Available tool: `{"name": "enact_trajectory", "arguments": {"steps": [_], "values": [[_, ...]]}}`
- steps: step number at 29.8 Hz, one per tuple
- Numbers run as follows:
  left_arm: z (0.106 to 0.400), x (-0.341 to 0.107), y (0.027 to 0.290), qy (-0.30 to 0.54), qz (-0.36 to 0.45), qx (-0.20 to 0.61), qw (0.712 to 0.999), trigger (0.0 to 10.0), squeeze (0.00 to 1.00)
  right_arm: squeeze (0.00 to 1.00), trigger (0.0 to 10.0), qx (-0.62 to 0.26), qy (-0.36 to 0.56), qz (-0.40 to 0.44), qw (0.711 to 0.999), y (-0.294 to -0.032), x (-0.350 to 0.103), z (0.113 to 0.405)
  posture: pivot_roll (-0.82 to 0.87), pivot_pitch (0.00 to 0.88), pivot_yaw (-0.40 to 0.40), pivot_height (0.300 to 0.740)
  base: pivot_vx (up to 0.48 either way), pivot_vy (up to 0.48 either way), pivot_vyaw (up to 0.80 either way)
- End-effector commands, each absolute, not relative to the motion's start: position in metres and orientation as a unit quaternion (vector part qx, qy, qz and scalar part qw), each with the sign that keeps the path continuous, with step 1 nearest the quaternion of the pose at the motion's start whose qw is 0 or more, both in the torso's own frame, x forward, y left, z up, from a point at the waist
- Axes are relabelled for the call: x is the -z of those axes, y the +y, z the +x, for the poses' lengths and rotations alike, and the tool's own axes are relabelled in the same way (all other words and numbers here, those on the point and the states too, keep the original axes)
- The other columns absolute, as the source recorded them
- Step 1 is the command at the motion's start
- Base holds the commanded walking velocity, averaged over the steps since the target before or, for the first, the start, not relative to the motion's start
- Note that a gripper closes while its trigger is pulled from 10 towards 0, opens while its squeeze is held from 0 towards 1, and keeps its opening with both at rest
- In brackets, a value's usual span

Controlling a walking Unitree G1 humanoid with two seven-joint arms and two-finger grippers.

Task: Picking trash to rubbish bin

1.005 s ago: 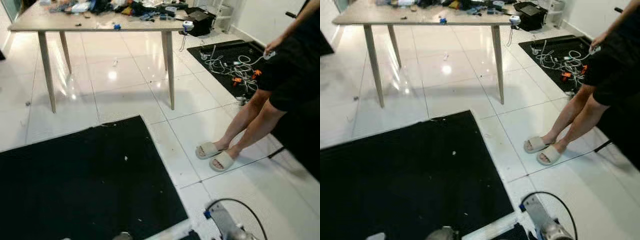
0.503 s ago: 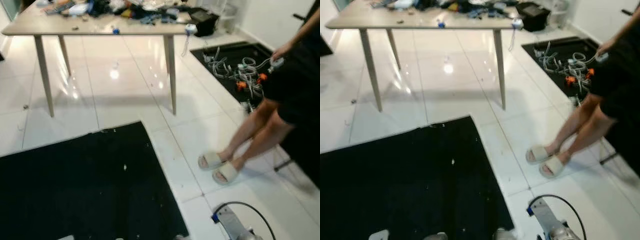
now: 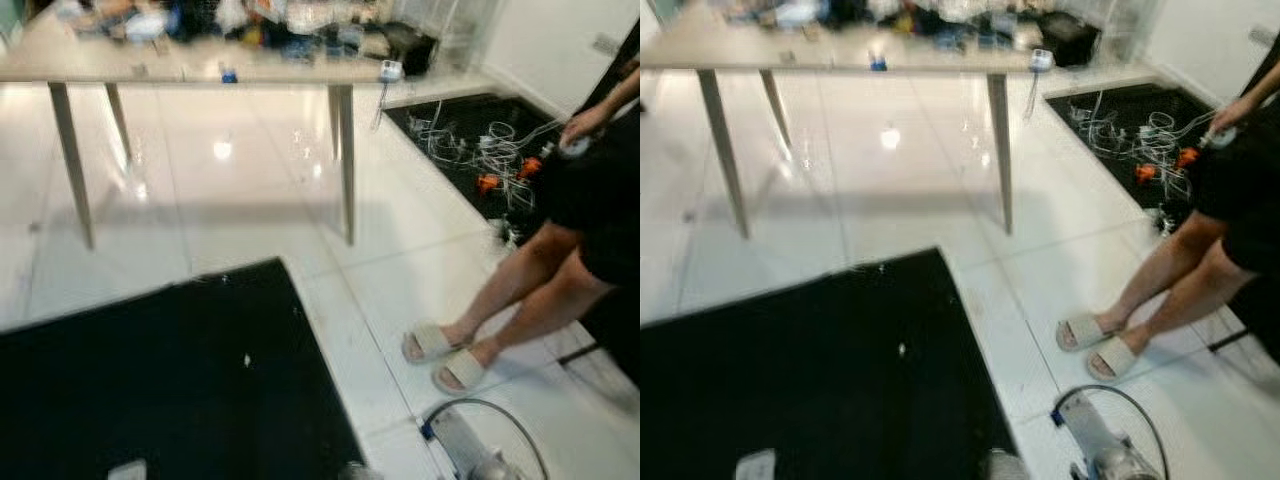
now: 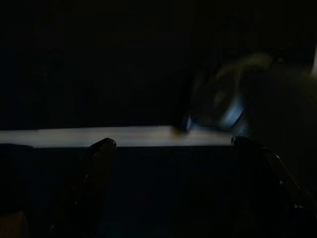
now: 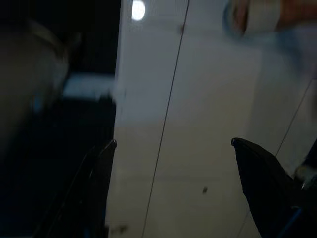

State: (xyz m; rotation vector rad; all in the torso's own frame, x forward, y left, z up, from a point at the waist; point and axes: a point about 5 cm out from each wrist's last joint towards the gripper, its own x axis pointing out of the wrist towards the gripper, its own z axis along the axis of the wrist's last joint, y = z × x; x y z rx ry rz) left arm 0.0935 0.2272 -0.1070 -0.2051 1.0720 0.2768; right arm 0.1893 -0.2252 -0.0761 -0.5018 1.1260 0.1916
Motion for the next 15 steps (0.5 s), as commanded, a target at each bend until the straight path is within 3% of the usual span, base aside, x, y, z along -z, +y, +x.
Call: {"name": "enact_trajectory", "arguments": {"steps": [1, 11, 15], "values": [[0.083, 0.109, 0.228, 0.525, -0.091, -0.129, 0.836, 10.0, 0.00, 0.00, 10.0, -0.096, 0.536, -0.237, 0.804, -0.220, 0.080, 0.183, 0.09, 0.099, -0.044, 0.740, 0.371, 0.000, 0.00], [0.081, 0.110, 0.226, 0.526, -0.094, -0.129, 0.835, 10.0, 0.00, 0.00, 10.0, -0.101, 0.537, -0.234, 0.804, -0.211, 0.084, 0.180, 0.09, 0.104, -0.042, 0.740, 0.371, 0.000, 0.00], [0.091, 0.106, 0.233, 0.499, -0.106, -0.149, 0.847, 10.0, 0.00, 0.00, 10.0, -0.098, 0.541, -0.236, 0.801, -0.217, 0.084, 0.175, 0.09, 0.111, -0.041, 0.740, 0.368, 0.000, 0.00]]}}
